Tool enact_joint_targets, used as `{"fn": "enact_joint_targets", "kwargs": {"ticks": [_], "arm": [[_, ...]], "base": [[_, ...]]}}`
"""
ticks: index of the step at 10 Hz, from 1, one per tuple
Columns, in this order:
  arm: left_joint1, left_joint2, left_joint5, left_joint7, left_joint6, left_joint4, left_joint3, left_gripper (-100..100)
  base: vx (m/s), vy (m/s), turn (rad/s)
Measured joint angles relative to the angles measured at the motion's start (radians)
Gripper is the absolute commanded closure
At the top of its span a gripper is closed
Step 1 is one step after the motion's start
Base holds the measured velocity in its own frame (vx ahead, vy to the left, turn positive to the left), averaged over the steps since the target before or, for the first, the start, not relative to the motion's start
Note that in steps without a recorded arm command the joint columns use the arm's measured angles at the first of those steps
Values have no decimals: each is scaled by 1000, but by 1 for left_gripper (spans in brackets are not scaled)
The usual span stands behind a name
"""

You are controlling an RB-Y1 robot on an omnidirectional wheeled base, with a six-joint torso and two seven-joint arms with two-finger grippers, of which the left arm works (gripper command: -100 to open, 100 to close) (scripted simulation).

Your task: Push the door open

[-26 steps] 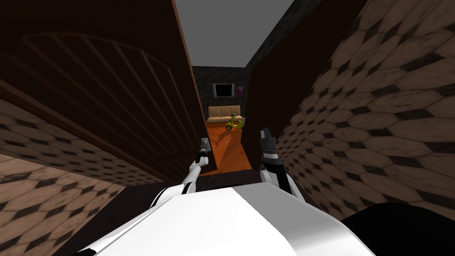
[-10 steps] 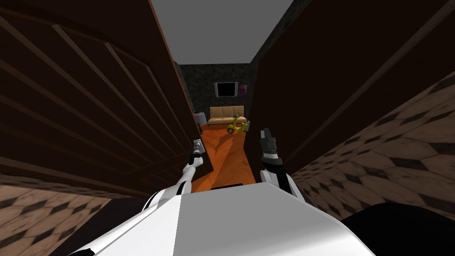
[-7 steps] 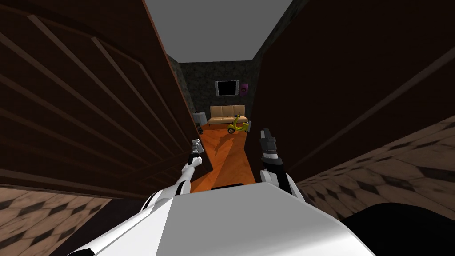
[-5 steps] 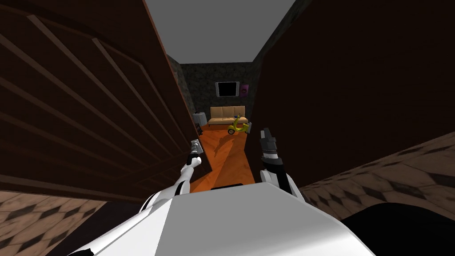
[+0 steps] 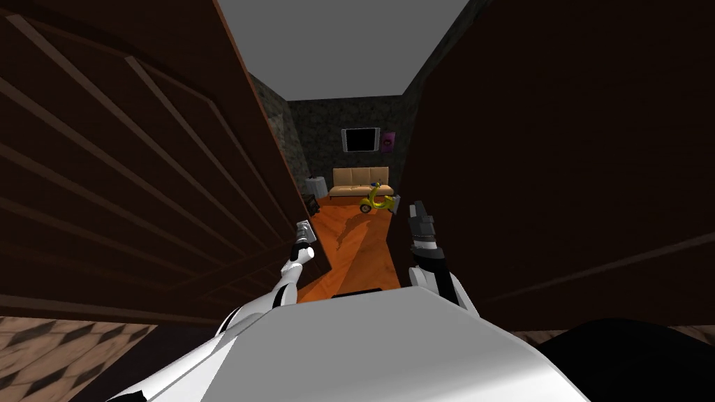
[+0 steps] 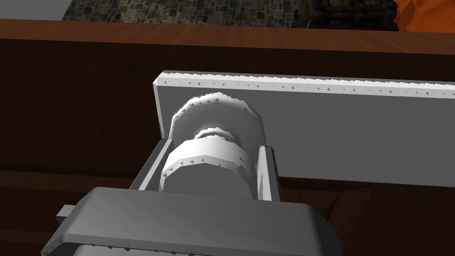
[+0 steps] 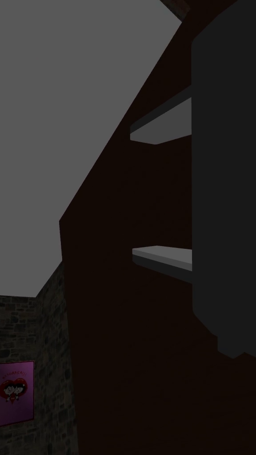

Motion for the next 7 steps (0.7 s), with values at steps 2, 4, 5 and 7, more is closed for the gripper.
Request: {"fn": "enact_joint_targets", "kwargs": {"ticks": [2, 4, 5, 7], "arm": [[24, 0, 8, -10, 35, -60, 22, 100], [8, 14, 11, -8, 17, -32, 28, 100], [6, 15, 14, -11, 13, -19, 36, 100], [-2, 28, 20, -16, 2, 11, 52, 100]], "base": [[145, -59, 55], [88, -14, 21], [176, -62, 63], [108, -59, 49]]}}
